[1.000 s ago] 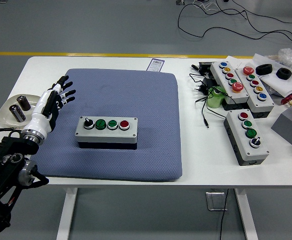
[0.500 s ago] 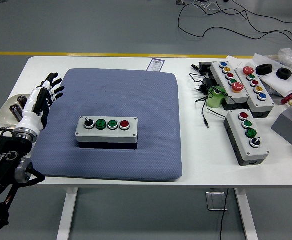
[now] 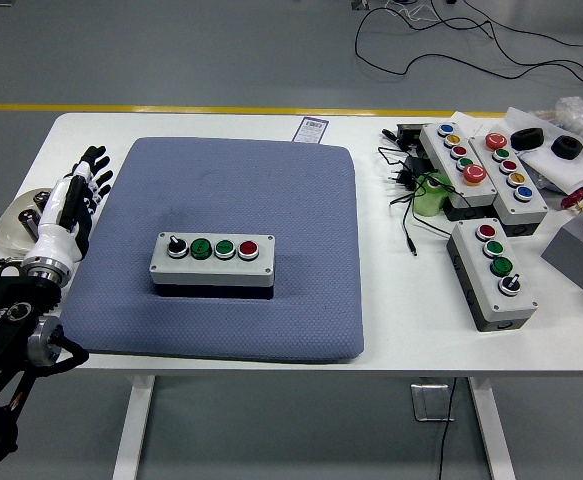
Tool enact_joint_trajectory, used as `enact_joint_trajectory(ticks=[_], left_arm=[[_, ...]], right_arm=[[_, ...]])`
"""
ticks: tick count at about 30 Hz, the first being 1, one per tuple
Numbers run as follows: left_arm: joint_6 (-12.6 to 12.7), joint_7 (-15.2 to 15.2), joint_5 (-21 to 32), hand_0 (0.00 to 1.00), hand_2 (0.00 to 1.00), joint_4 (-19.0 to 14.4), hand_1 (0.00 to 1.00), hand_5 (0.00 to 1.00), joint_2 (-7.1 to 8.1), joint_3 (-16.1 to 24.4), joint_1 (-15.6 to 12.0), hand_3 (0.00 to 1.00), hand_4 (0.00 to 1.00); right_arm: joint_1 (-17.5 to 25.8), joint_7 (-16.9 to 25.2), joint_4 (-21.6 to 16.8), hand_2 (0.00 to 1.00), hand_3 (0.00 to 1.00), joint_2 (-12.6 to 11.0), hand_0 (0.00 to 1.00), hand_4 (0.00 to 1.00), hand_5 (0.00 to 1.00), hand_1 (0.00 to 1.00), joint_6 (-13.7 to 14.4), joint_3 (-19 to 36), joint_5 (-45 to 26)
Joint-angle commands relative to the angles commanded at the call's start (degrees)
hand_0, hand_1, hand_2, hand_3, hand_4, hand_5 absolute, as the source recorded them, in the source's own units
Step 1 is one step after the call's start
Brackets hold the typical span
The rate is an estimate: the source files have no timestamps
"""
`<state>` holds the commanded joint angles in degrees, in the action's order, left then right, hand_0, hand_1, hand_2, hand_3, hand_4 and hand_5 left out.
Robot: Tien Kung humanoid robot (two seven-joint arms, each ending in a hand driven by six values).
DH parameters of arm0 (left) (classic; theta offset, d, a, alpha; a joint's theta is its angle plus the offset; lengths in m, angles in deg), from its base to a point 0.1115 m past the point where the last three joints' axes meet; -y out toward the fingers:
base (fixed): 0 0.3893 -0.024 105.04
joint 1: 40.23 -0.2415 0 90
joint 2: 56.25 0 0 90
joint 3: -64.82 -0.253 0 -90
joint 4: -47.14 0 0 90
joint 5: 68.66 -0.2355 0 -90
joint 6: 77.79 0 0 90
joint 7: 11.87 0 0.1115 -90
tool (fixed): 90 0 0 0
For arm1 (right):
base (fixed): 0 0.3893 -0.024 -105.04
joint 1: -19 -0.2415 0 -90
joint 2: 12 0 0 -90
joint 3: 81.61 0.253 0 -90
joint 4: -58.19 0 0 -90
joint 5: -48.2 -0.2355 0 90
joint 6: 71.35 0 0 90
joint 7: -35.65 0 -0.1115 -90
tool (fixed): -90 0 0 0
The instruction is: Pick up the button,place it on the desk,press the button,press the button
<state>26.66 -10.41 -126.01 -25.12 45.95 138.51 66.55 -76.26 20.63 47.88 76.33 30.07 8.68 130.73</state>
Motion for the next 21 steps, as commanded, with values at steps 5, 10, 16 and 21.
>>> enact_joint_trajectory(ticks=[5,10,16,21], left_arm=[[0.20,-0.12,0.03,0.967,0.998,0.18,0.973,0.998,-0.03,0.16,-0.02,0.974,0.619],[0.14,-0.11,0.45,0.967,0.998,0.34,0.973,0.998,-0.07,0.19,-0.05,0.974,0.619],[0.10,-0.18,0.56,0.970,0.998,0.43,0.971,0.998,-0.10,0.29,-0.01,0.977,0.617],[-0.55,-0.27,0.90,0.972,0.998,0.57,0.969,0.998,-0.11,0.37,-0.04,0.972,0.612]], right_arm=[[0.00,0.03,0.00,0.716,0.614,-0.03,0.663,0.475,0.318,0.661,-0.02,0.03,0.10],[-0.04,0.03,0.00,0.716,0.614,-0.04,0.663,0.475,0.318,0.661,-0.03,0.03,0.16],[-0.11,0.02,0.00,0.716,0.614,-0.04,0.663,0.475,0.319,0.661,-0.04,-0.02,0.20],[-0.12,0.01,0.00,0.716,0.614,-0.05,0.663,0.475,0.319,0.661,-0.06,-0.05,0.26]])
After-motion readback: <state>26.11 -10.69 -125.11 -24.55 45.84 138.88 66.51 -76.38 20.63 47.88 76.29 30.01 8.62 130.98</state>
